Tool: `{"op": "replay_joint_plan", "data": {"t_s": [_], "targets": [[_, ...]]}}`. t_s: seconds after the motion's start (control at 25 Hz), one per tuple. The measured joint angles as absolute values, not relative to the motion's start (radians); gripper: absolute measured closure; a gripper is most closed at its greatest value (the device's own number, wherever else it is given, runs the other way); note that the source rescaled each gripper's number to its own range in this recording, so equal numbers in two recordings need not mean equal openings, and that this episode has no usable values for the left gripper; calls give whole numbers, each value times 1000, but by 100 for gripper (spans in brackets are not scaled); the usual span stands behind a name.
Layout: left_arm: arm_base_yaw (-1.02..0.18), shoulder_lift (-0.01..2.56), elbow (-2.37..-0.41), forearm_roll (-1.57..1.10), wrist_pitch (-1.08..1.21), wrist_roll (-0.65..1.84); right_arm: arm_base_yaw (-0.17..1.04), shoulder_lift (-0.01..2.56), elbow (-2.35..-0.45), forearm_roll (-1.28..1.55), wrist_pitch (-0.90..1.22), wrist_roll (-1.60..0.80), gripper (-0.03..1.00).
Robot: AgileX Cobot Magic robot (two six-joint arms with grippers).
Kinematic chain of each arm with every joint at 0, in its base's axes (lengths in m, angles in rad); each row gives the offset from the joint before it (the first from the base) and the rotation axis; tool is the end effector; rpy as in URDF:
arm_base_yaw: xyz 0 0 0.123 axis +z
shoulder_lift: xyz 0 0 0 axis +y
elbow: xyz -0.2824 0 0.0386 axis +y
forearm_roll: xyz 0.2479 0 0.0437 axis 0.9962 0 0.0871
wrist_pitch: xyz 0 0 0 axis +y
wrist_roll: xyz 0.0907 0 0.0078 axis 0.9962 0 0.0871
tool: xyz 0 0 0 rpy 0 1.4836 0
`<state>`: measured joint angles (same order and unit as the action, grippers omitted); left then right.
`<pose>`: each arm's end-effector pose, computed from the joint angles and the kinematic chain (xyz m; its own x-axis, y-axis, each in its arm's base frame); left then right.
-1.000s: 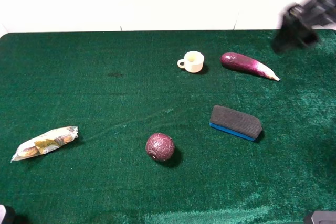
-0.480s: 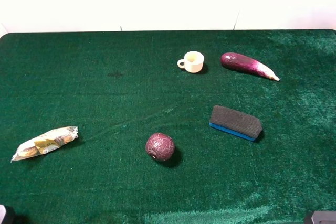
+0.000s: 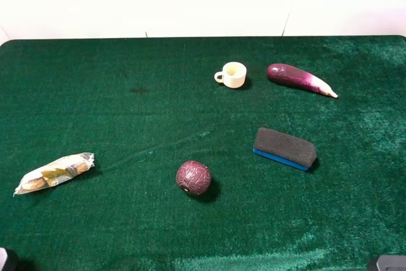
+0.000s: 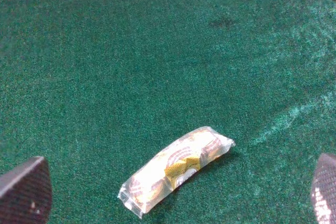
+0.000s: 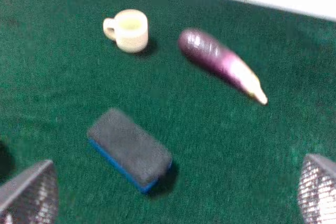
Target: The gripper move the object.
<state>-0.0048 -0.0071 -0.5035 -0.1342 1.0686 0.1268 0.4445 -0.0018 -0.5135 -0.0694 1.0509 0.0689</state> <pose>-0.0071 -0.0107 0.2781 -0.4426 0.0636 -0.8945 0.1371 0.9906 0.0025 -0.0034 -0.0077 0.2819 -0.4034 -0.1541 -0.9020 -0.3666 0.9304 0.0050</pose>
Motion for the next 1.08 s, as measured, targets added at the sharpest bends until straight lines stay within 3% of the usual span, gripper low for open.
{"op": "replay_joint_plan", "data": {"t_s": [1.08], "targets": [[-5, -7, -503, -132, 1069, 127, 445, -6, -500, -65, 1022, 65, -3]]}}
